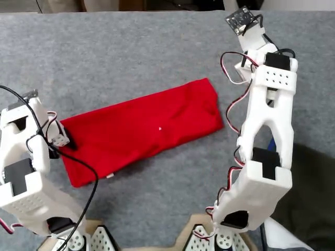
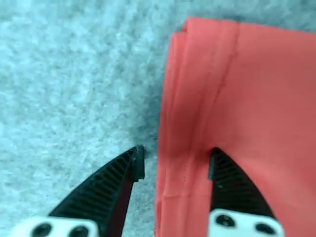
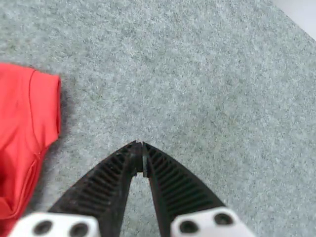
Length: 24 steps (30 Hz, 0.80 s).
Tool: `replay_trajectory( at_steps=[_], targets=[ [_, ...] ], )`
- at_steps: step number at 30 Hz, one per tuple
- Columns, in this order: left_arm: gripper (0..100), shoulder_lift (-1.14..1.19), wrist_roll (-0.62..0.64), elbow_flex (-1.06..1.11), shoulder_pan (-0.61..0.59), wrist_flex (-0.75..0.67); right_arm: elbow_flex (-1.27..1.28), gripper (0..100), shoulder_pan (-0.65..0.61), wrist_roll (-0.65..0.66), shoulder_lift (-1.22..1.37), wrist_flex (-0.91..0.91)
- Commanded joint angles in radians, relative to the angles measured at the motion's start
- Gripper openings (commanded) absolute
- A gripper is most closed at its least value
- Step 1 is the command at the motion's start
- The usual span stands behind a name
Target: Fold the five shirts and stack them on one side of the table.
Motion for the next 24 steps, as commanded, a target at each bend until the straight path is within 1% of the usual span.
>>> replay_trajectory(
  at_steps=[1,3,6,10,13,16,20,24],
  targets=[
    [7,-0.004,-0.026,0.005,0.017,-0.035,-0.024,0.7,0.012,0.008,-0.004,-0.012],
    [1,-0.002,-0.054,0.008,0.049,-0.034,-0.024,0.7,0.013,0.008,-0.004,-0.012],
    [2,-0.008,-0.06,0.025,0.071,-0.051,-0.024,0.7,0.018,0.008,-0.004,-0.017],
    [2,-0.012,-0.058,0.018,0.021,-0.094,-0.041,0.7,0.041,0.008,0.002,-0.02],
    [2,-0.012,-0.066,-0.032,-0.04,-0.066,-0.053,0.7,0.065,0.008,0.004,-0.018],
    [2,-0.012,-0.066,-0.133,-0.11,-0.011,-0.056,0.7,0.082,0.008,0.004,-0.02],
    [2,-0.008,-0.066,-0.341,-0.198,0.069,-0.051,0.7,0.084,0.008,0.004,-0.034],
    [2,-0.004,-0.066,-0.519,-0.23,0.16,-0.053,0.7,0.087,0.008,0.005,-0.035]
  ],
)
